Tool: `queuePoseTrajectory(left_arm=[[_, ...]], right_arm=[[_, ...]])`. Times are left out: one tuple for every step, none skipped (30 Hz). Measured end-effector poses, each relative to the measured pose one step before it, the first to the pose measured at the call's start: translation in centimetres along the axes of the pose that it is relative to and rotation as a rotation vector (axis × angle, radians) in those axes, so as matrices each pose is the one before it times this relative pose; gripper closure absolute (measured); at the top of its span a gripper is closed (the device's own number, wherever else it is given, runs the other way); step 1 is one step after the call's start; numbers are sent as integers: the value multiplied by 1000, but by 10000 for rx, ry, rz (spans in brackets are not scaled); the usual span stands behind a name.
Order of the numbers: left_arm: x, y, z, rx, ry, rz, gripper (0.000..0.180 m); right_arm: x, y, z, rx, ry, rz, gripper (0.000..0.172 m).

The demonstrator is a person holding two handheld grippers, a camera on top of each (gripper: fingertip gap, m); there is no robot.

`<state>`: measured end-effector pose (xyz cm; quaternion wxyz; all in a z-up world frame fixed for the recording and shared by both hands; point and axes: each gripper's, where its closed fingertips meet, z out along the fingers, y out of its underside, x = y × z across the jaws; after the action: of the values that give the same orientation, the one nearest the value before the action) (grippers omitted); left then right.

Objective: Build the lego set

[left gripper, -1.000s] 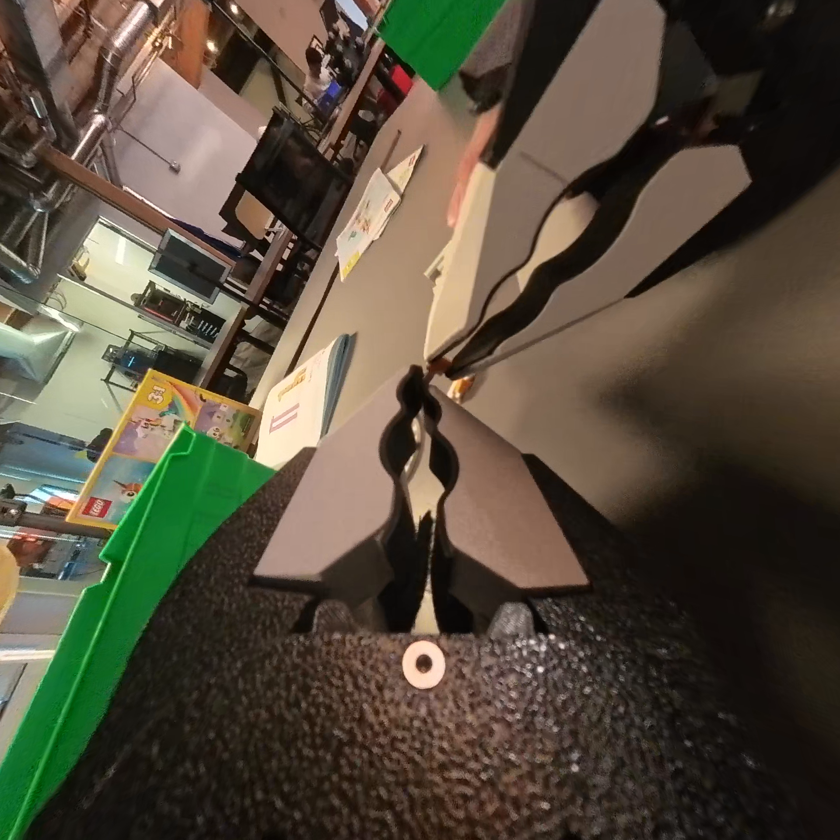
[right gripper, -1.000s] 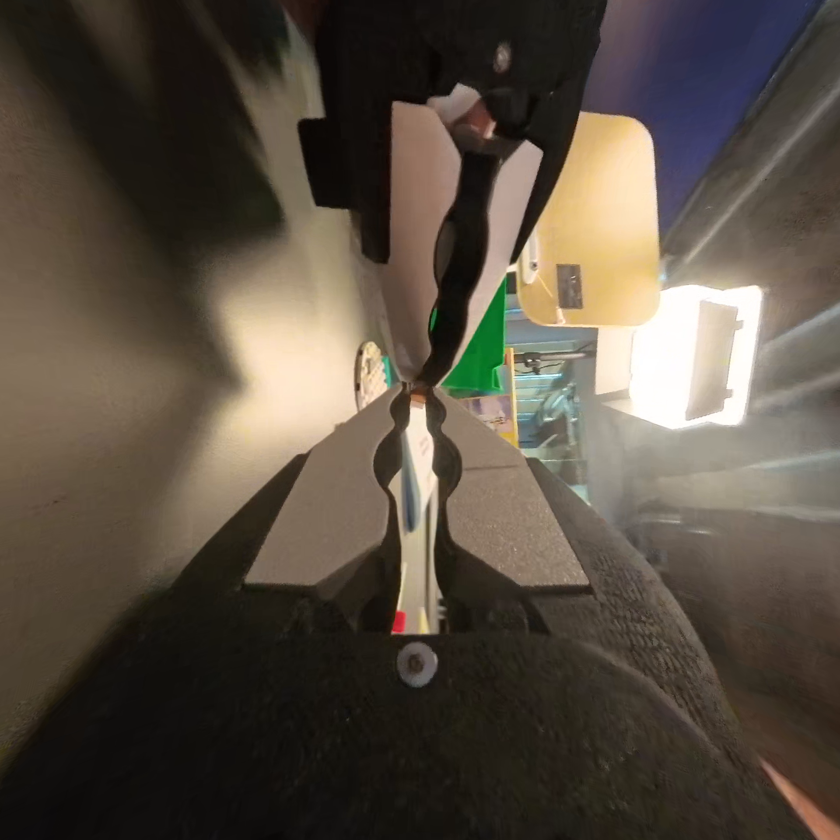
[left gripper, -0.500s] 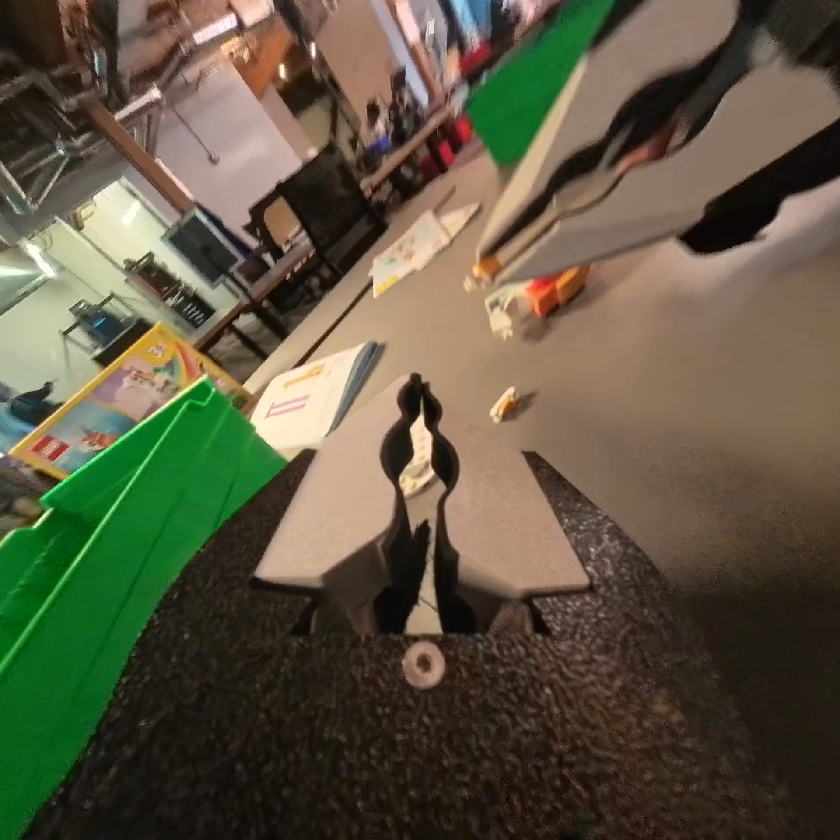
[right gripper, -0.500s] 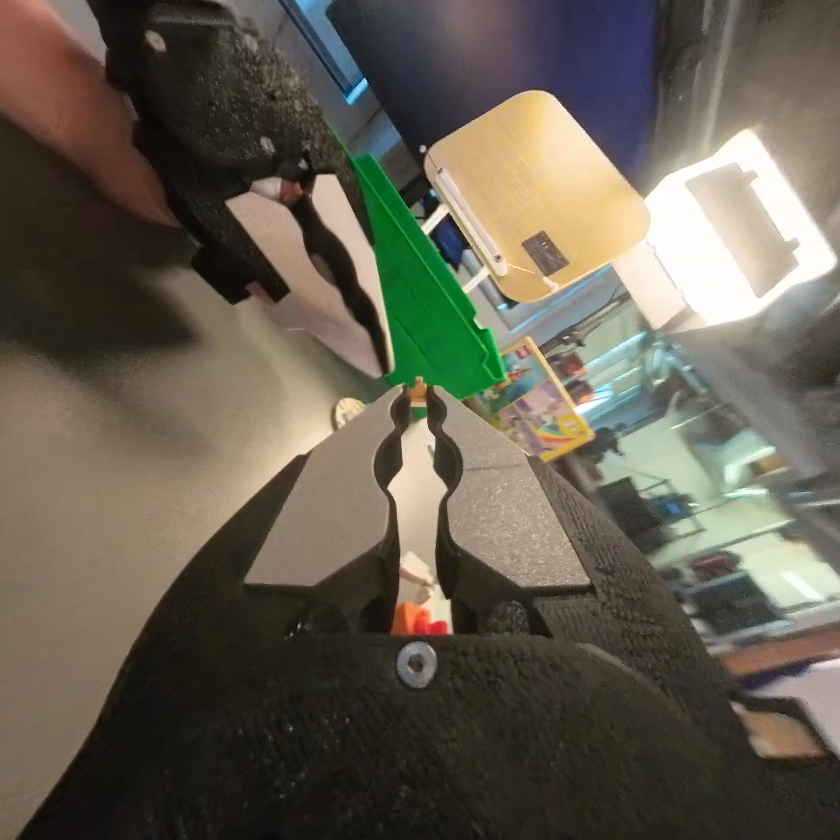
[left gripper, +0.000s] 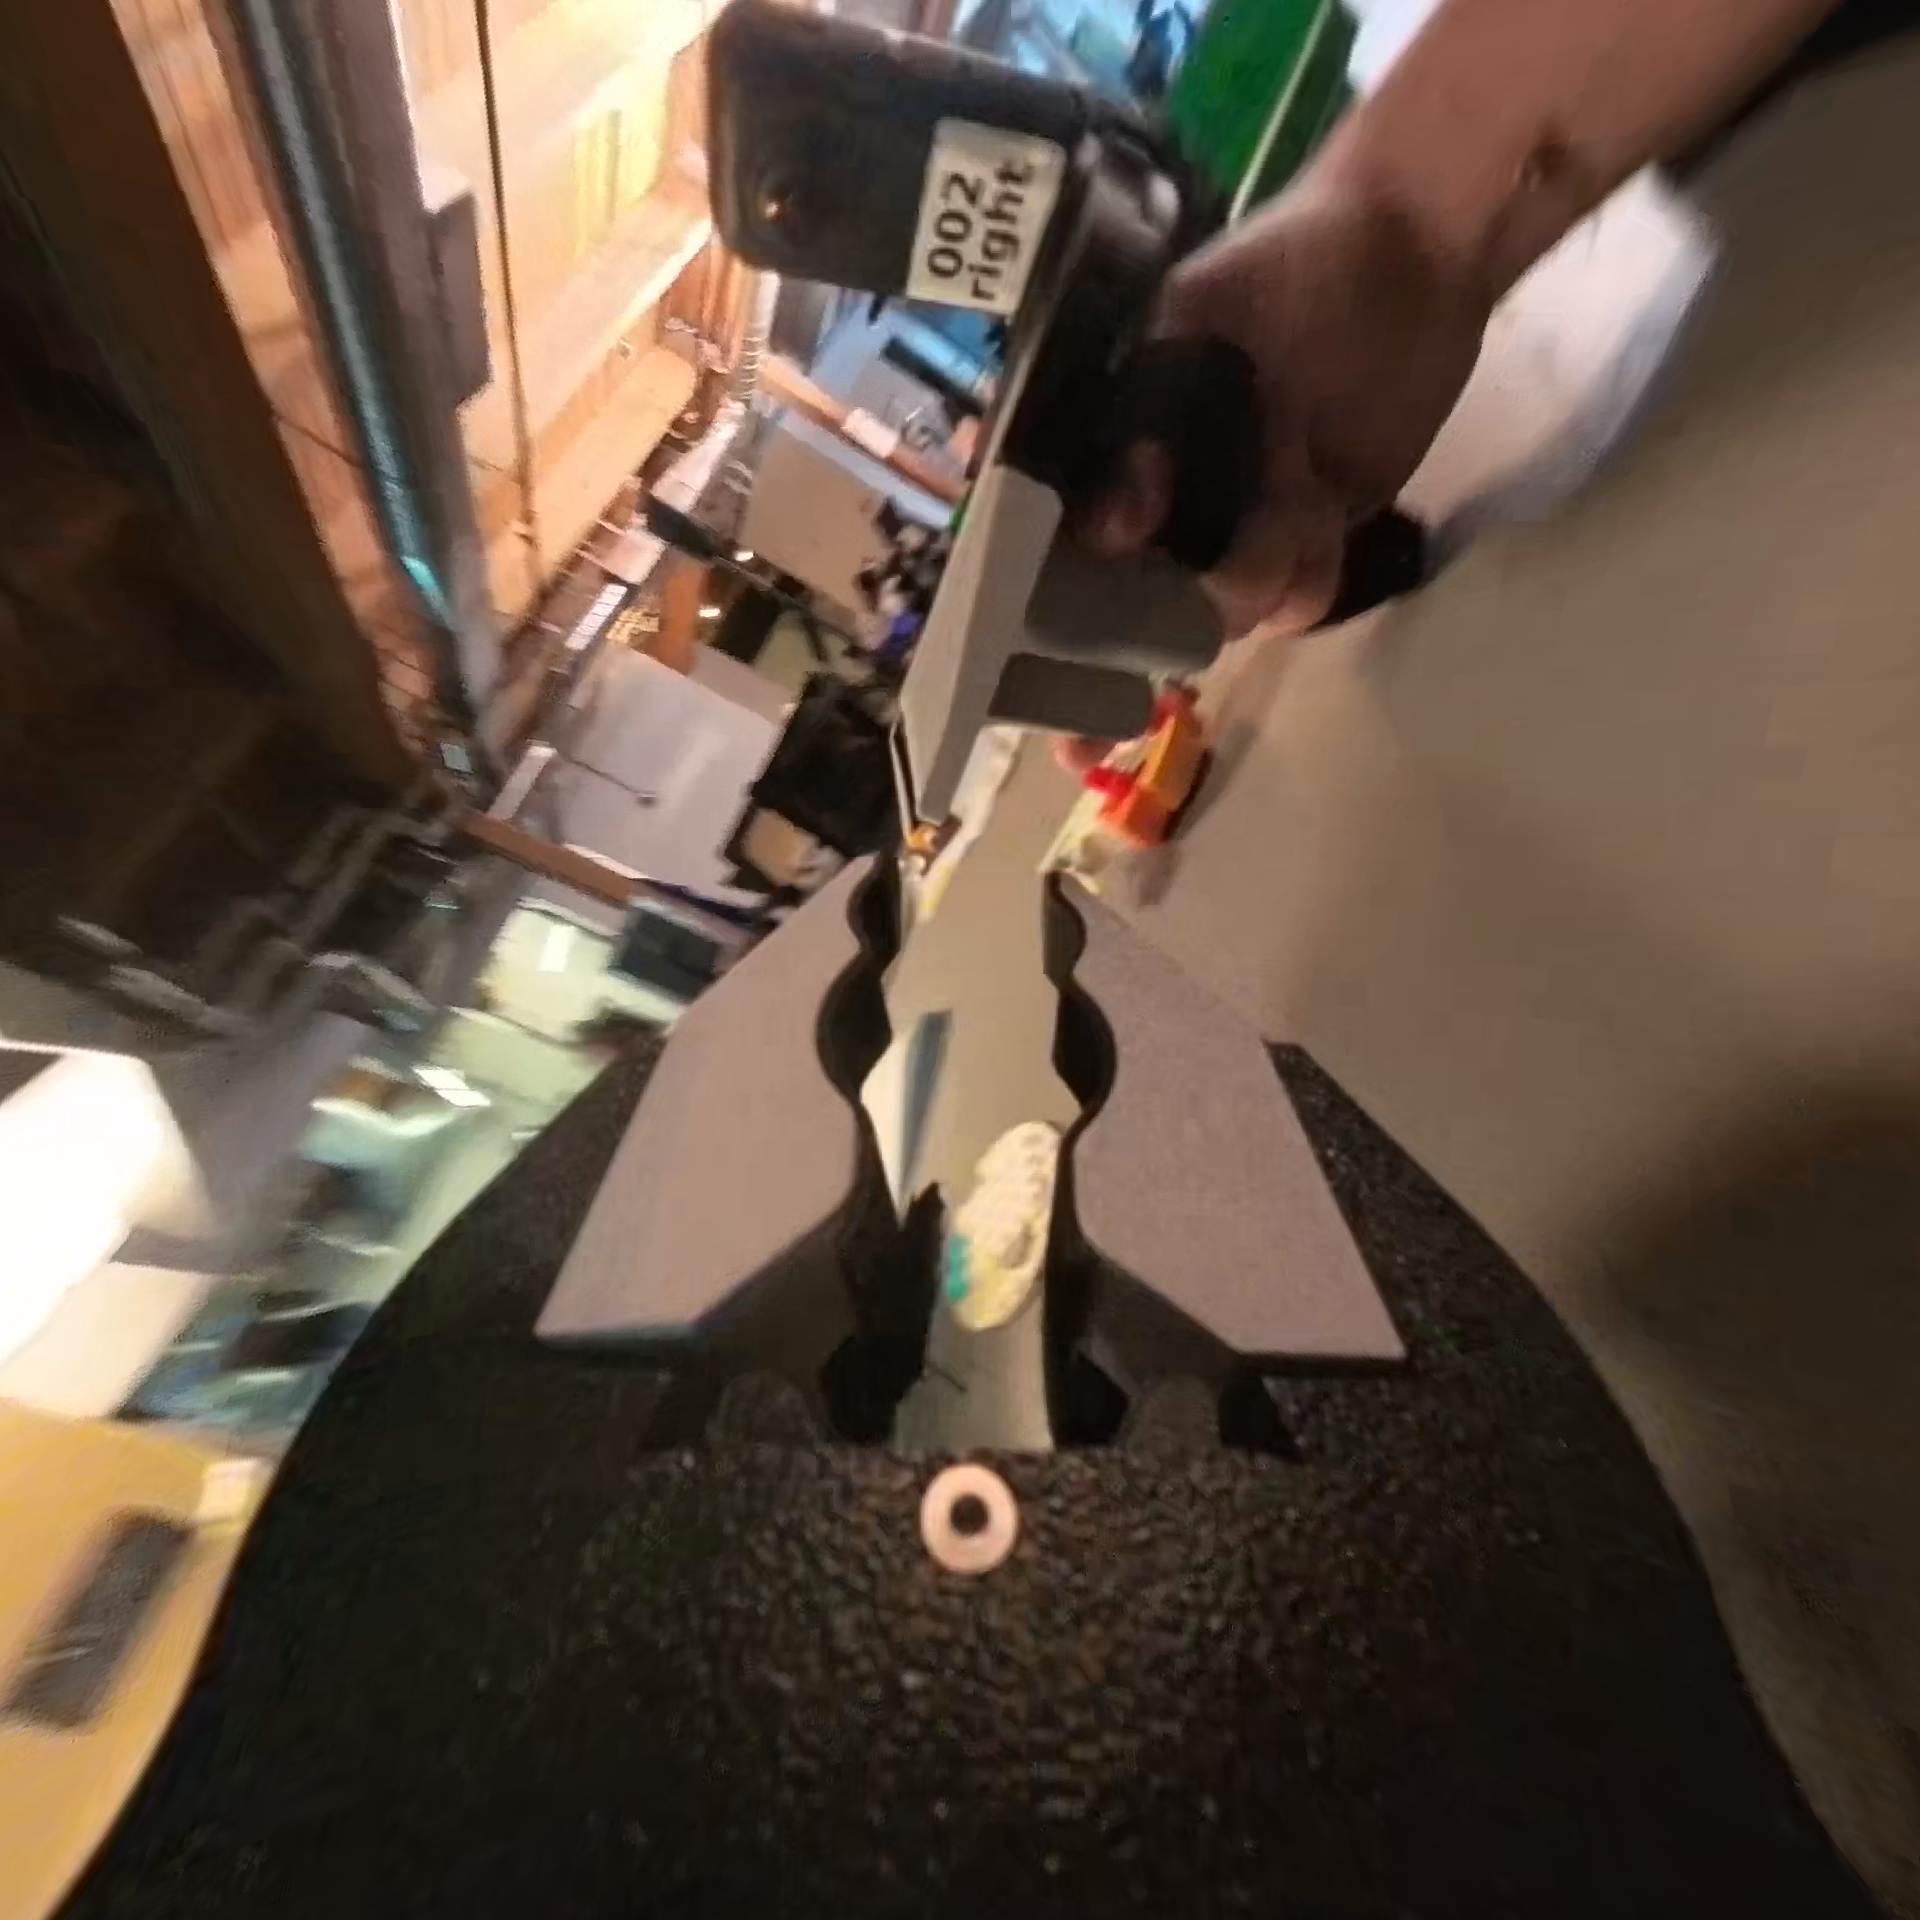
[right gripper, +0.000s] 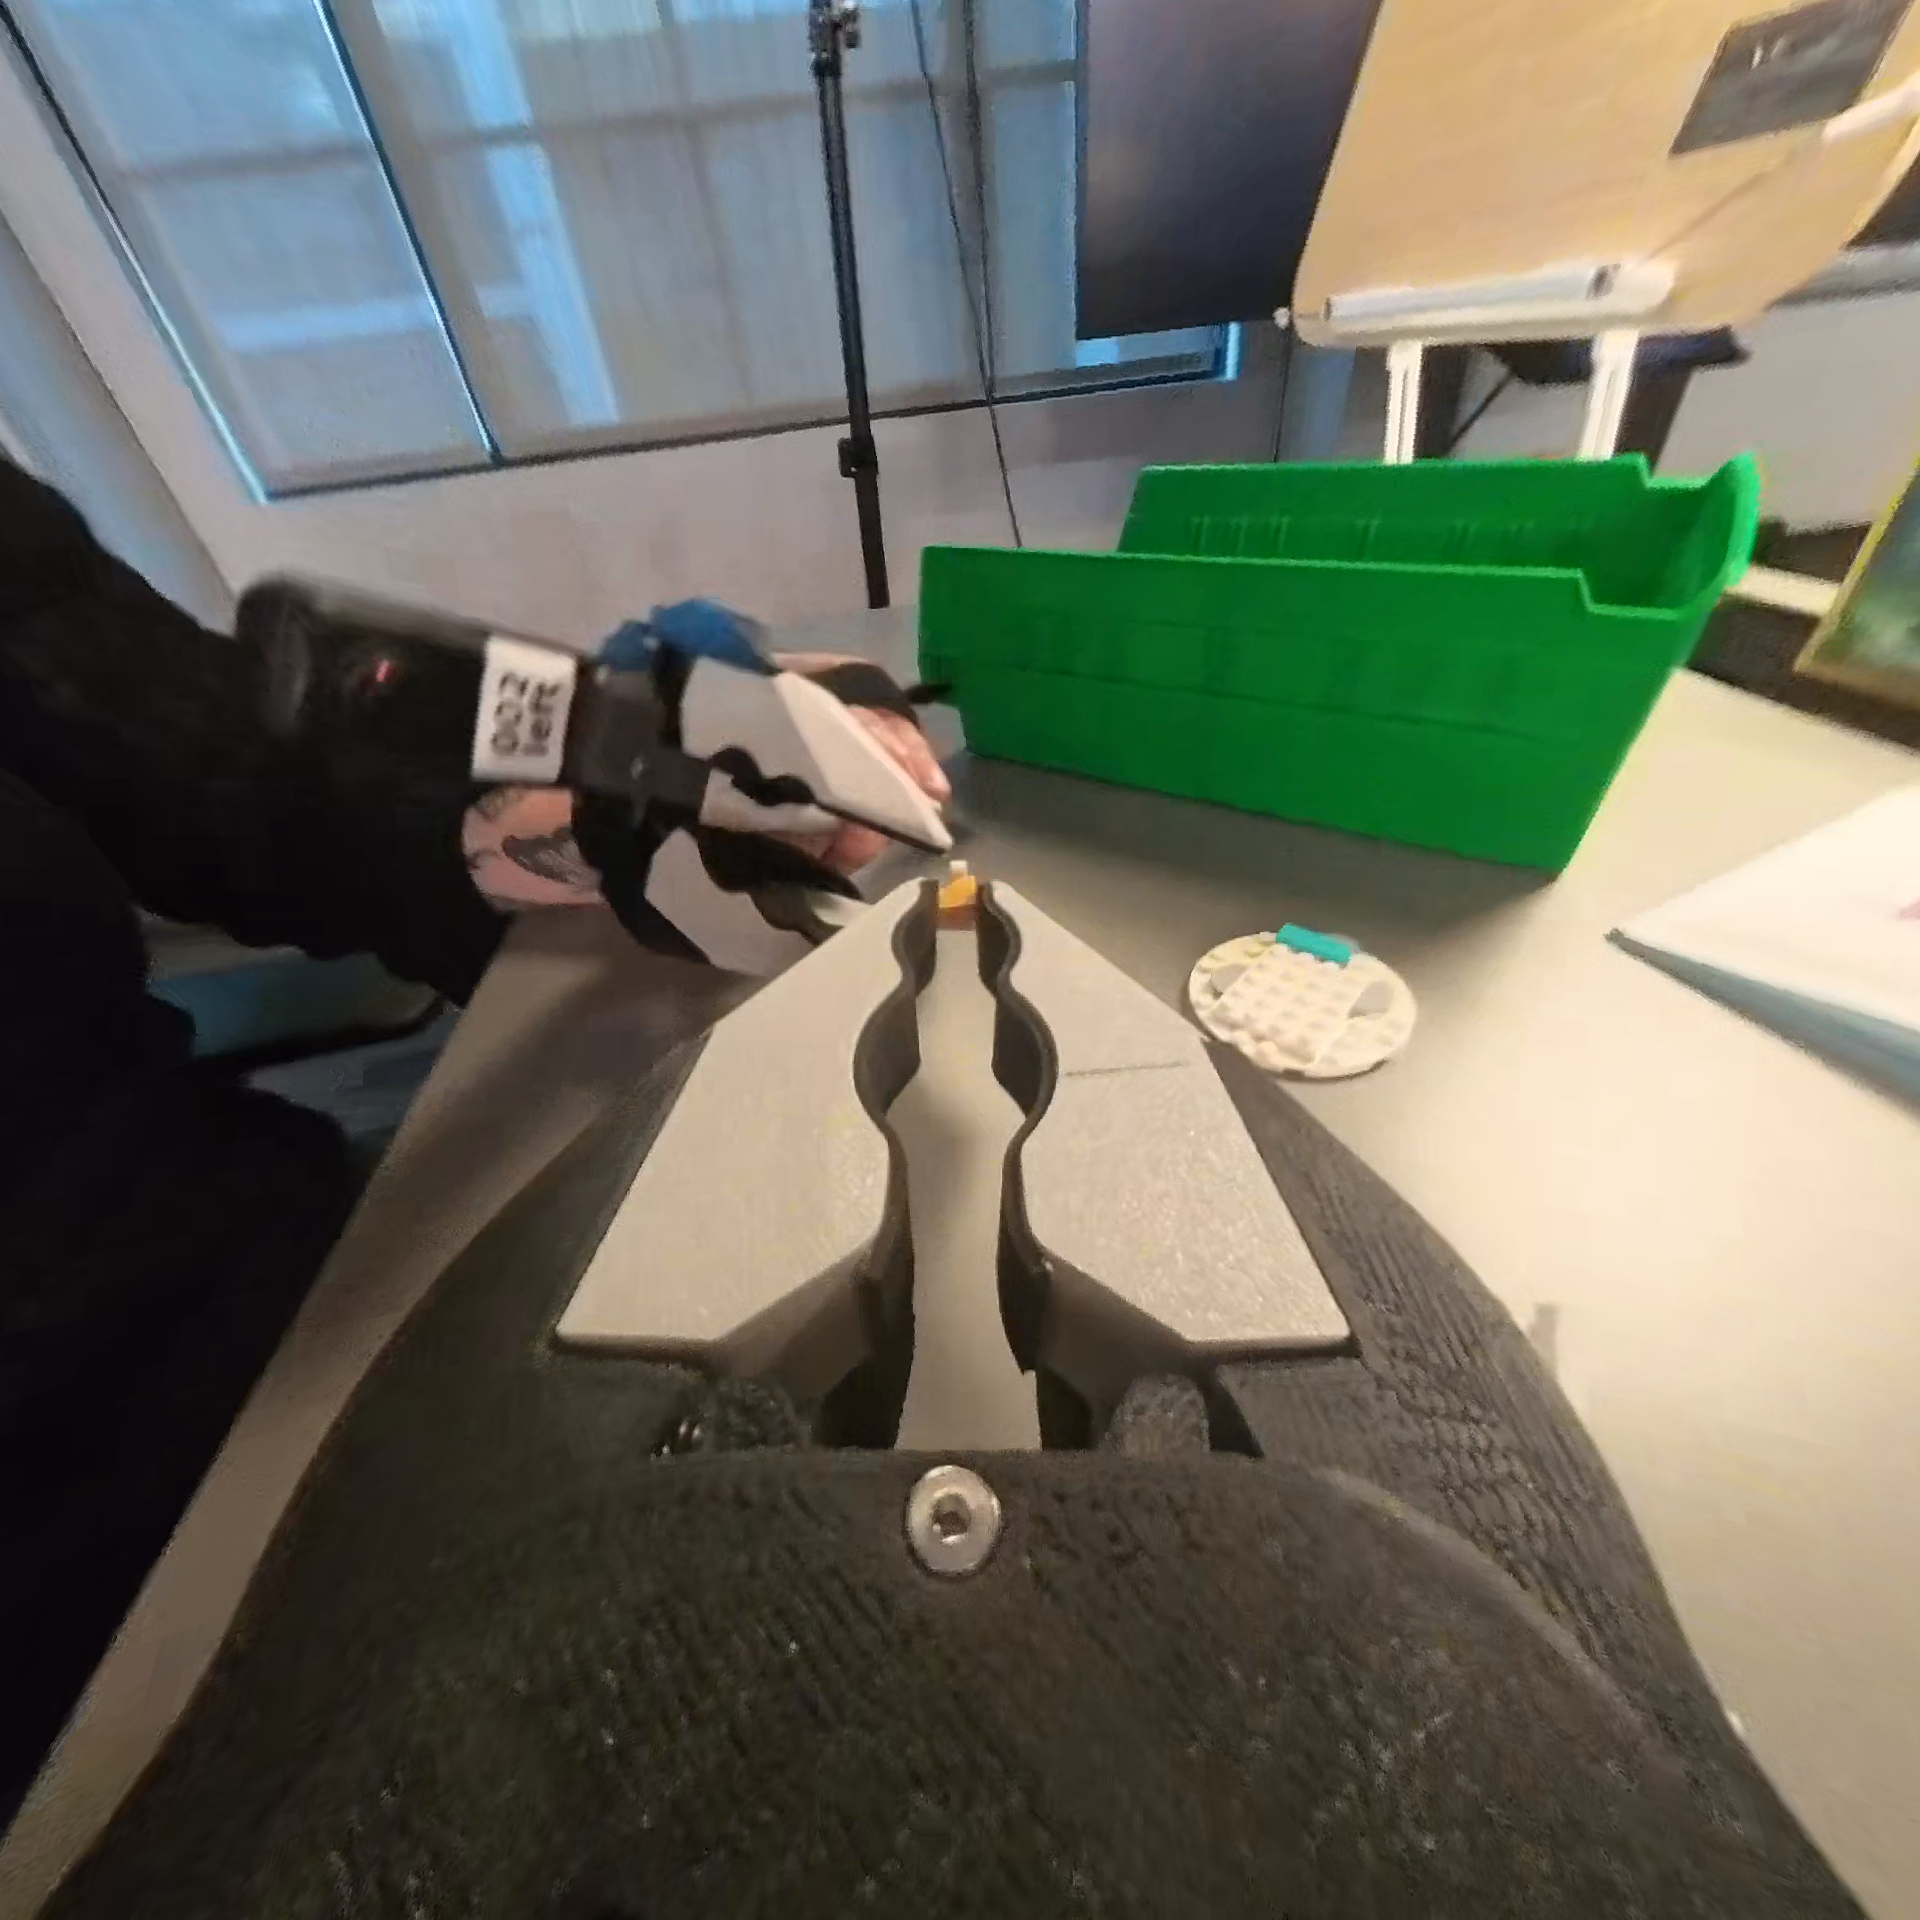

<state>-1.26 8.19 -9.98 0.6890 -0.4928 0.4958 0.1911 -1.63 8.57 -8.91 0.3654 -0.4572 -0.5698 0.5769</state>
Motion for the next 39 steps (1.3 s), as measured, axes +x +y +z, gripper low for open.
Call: queuePoseTrajectory(left_arm=[[-171,229,194,-377,-426,1022,159],[-135,239,218,-376,-381,909,160],[150,-24,170,-191,-122,627,162],[236,-94,149,-118,5,282,162],[-58,39,138,-159,-115,174,164],[-143,72,79,-125,-123,141,171],[-64,233,60,-177,-38,43,177],[137,188,50,-143,113,-34,177],[177,153,46,-158,160,-16,178],[210,266,142,-298,194,-75,178],[229,286,190,-336,204,-222,178],[6,182,196,-239,87,-263,178],[-101,202,215,-205,19,-307,178],[-59,208,209,-179,45,-308,178],[-85,196,175,-143,23,-266,178],[-59,200,130,-134,29,-228,179],[54,210,111,-111,88,-222,179],[4,144,63,-31,70,-246,179],[107,171,27,-52,133,-241,179],[174,152,18,-30,126,-158,179],[101,102,23,-33,88,-127,179],[151,75,27,11,121,-143,179],[60,20,12,27,92,-209,179],[-15,-65,-8,66,52,-170,179],[18,-21,-12,45,42,-135,179],[6,-28,-3,39,24,-80,179],[3,-69,-8,50,28,-93,179],[3,-7,26,42,26,-135,179],[100,98,1,-13,84,-104,179],[141,1083,225,-580,112,1,180],[525,1749,549,-667,343,44,180],[-183,862,223,-202,99,-221,180],[-518,70,-83,188,-22,-577,180],[-122,196,24,34,159,-670,180],[-329,-10,-18,92,-58,-368,179],[-440,-283,-102,214,-170,-331,179],[-159,-197,-49,160,61,-497,179],[-149,-173,-88,166,59,-300,179],[-235,-279,-160,268,-53,-107,179]], right_arm=[[-55,116,15,-62,-152,292,167],[-98,161,53,-95,-136,255,167],[37,162,72,-100,-22,198,167],[-82,136,70,-90,-92,132,167],[-140,140,63,-80,-108,121,167],[-13,140,65,-89,-21,118,167],[128,117,57,-82,79,75,167],[135,82,60,-62,100,19,167],[132,113,51,-88,112,4,167],[232,123,46,-100,194,-8,167],[290,77,40,-67,270,-61,167],[266,-37,3,-1,300,-179,167],[246,-141,13,65,376,-340,167],[261,-111,49,34,451,-442,167],[211,-88,94,13,494,-618,168],[177,-42,125,-22,532,-784,168],[115,19,137,-58,518,-821,168],[40,2,131,-18,460,-808,168],[-22,53,121,-42,369,-736,168],[-68,116,104,-68,294,-693,168],[-58,51,79,-22,276,-632,169],[-74,52,47,-33,229,-572,169],[-39,-34,18,2,210,-464,169],[-13,-120,-11,27,204,-489,169],[-10,-99,-12,-6,168,-465,170],[-2,-69,-2,-12,156,-383,170],[-1,-85,-42,-33,195,-556,170],[-36,-29,-30,-86,212,-694,170],[-35,-163,-46,7,195,-593,170],[192,-869,-233,384,300,-419,172],[441,-1504,-379,562,416,-302,172],[-137,-464,0,-59,114,-374,172],[-387,11,133,-119,-34,-347,172],[-121,415,177,-211,-77,49,172],[43,504,118,-69,-177,592,172],[73,850,102,-174,-284,834,172],[255,878,55,-199,-211,818,172],[352,346,-51,41,-169,847,172],[73,-14,-74,171,-344,884,172]])
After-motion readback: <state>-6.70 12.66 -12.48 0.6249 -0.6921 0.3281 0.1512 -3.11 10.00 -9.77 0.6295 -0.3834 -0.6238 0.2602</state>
